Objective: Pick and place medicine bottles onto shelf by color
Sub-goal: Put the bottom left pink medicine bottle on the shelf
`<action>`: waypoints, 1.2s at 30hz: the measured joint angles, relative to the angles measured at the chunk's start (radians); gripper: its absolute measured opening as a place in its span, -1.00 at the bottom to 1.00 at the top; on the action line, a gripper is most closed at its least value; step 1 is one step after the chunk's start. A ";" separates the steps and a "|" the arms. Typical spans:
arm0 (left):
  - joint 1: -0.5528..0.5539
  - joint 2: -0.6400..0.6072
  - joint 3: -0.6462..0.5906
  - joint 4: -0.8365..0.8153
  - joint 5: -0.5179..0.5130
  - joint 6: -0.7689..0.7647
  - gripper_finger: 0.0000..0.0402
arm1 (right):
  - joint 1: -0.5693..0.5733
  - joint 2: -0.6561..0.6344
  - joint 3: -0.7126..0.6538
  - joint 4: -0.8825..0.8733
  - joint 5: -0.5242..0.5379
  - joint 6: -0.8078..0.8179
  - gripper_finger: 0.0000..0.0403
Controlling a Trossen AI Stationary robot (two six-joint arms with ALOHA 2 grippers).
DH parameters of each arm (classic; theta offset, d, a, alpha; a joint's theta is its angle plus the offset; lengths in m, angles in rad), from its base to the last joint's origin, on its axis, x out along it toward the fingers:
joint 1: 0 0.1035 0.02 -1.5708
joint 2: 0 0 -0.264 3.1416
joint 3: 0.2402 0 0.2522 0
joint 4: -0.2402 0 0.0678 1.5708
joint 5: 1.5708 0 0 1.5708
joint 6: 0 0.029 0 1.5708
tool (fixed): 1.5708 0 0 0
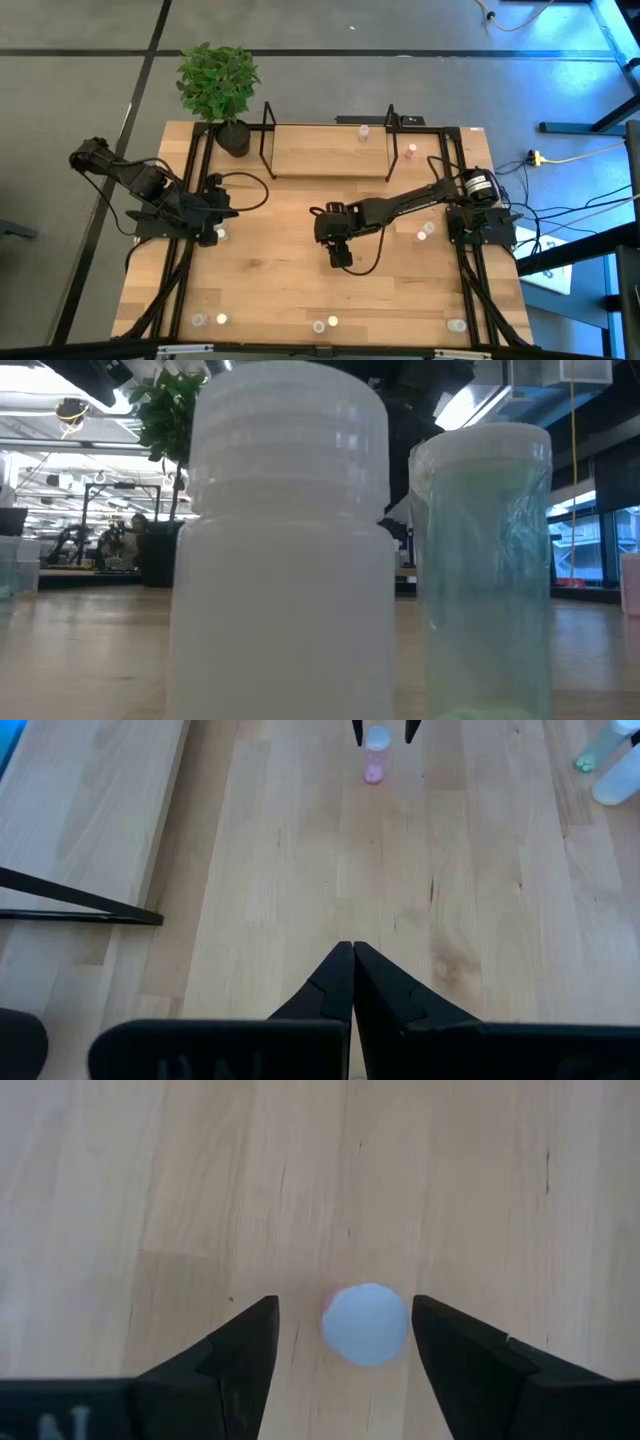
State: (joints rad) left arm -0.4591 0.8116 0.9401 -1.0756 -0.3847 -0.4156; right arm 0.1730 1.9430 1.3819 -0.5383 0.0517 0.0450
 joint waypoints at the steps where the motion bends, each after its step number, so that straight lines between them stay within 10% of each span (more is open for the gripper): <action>1: 0.000 0.000 0.000 0.000 0.000 0.000 -1.00 | 0.000 0.003 0.000 -0.001 0.000 0.000 0.15; 36: 0.000 0.000 0.000 0.006 0.000 0.000 -1.00 | 0.000 0.045 -0.012 0.049 0.002 0.052 -0.08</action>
State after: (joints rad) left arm -0.4591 0.8118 0.9401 -1.0691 -0.3843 -0.4156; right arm 0.1730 1.9884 1.3701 -0.4892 0.0532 0.0967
